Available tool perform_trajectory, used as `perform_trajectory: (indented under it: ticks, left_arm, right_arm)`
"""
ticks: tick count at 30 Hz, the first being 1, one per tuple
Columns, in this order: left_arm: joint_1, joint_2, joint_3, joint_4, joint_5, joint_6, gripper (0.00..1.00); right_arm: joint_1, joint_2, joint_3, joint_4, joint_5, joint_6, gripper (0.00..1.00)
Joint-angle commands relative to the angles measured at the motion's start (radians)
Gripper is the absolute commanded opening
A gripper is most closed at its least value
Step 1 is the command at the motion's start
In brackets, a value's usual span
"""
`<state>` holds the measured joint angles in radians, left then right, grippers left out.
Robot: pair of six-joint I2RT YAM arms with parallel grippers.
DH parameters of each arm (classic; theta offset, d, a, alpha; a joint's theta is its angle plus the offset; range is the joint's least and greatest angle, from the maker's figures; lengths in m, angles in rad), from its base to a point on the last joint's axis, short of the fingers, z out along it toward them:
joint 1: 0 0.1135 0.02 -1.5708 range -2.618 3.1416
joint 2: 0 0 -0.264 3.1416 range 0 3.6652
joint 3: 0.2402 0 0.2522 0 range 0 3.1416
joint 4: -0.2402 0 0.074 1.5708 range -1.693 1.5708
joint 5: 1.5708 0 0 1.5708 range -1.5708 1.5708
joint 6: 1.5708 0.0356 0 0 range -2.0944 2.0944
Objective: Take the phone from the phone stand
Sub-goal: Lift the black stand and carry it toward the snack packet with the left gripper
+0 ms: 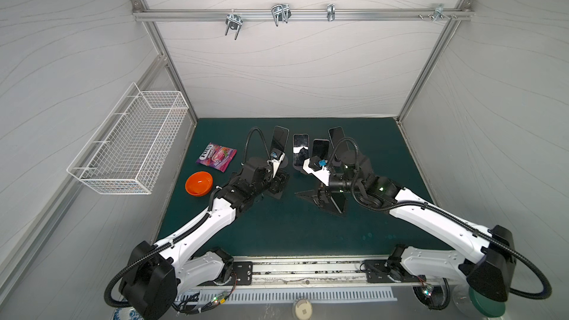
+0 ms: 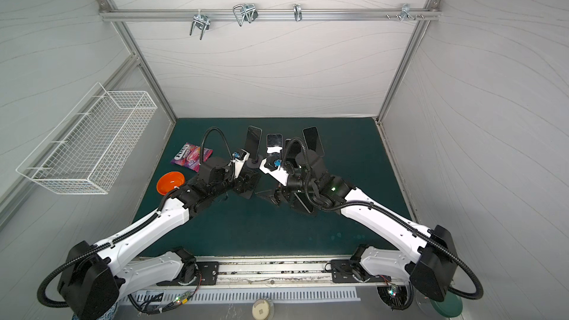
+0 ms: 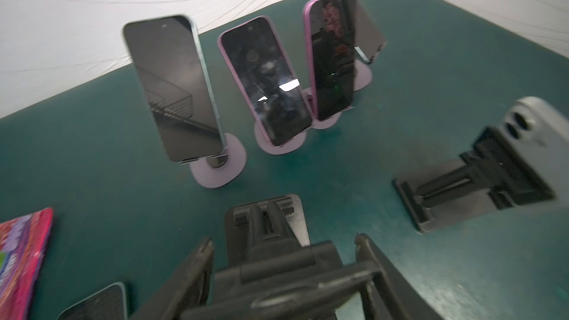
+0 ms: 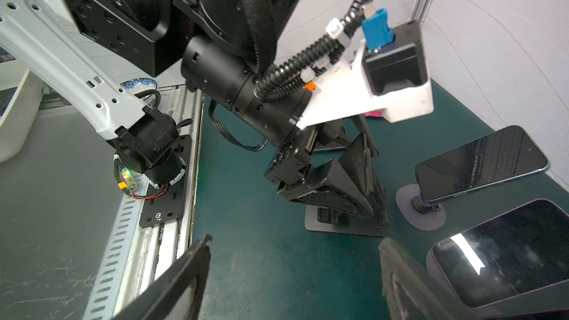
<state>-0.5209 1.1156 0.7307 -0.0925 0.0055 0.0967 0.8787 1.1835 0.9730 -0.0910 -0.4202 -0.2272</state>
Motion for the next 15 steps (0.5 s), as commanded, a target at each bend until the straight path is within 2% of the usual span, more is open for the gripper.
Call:
perform_trajectory:
  ticks: [1, 8, 15]
  left_arm:
    - [0.032, 0.024, 0.072, 0.077, -0.057, -0.016, 0.65]
    - [0.069, 0.061, 0.107, 0.089, -0.170, -0.055, 0.65]
    - [0.127, 0.075, 0.113, 0.116, -0.219, -0.063, 0.64]
  right_arm:
    - [0.010, 0.042, 0.042, 0.057, 0.024, -0.008, 0.87]
    - [0.015, 0.135, 0.133, 0.077, 0.117, -0.030, 0.88]
    - [0.014, 0.146, 0.137, 0.101, 0.129, -0.025, 0.89]
